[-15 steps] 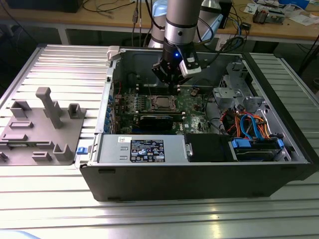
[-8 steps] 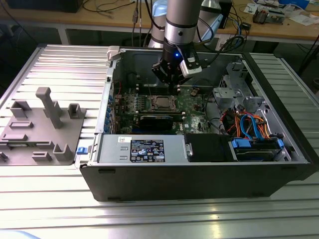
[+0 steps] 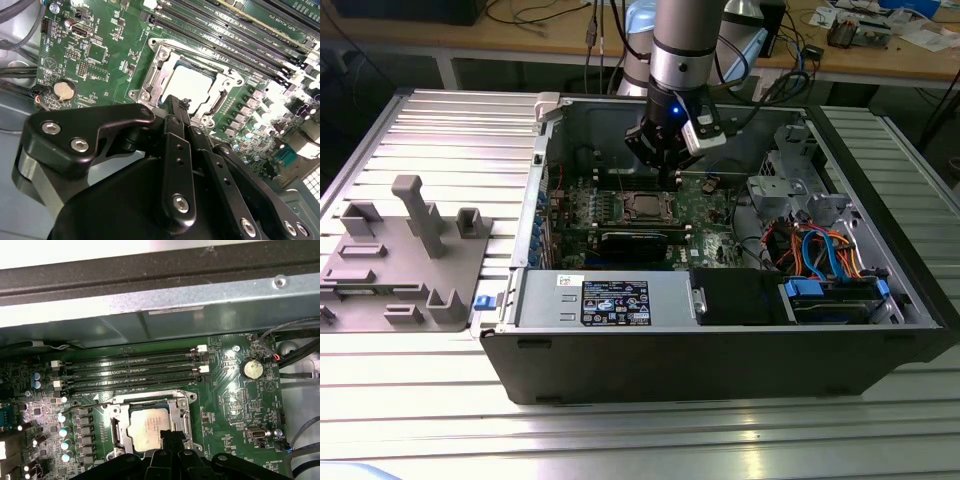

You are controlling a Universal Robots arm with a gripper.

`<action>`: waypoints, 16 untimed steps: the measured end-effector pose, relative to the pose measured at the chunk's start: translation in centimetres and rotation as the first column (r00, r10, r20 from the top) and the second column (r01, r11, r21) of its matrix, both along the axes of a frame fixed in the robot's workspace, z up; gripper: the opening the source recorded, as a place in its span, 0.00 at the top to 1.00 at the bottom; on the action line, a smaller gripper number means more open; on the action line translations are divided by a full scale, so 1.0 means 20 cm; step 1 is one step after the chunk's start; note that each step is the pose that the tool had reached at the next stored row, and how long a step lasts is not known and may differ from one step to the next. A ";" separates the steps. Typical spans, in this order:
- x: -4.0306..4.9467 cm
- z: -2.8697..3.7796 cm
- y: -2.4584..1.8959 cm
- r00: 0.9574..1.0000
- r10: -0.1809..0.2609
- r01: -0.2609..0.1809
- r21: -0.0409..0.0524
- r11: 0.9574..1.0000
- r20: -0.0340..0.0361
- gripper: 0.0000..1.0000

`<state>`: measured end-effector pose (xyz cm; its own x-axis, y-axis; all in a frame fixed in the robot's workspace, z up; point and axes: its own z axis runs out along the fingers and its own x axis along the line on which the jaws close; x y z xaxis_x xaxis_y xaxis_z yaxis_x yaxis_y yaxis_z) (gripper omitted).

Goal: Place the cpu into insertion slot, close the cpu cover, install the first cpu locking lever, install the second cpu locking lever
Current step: 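Install the first cpu locking lever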

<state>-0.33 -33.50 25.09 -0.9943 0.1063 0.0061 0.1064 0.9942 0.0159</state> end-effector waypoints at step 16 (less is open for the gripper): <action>0.000 0.000 0.000 0.999 0.046 -0.046 0.000 0.999 0.000 0.89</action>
<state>-0.33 -33.50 25.09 -0.9981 0.0609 0.0062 0.0610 0.9980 0.0158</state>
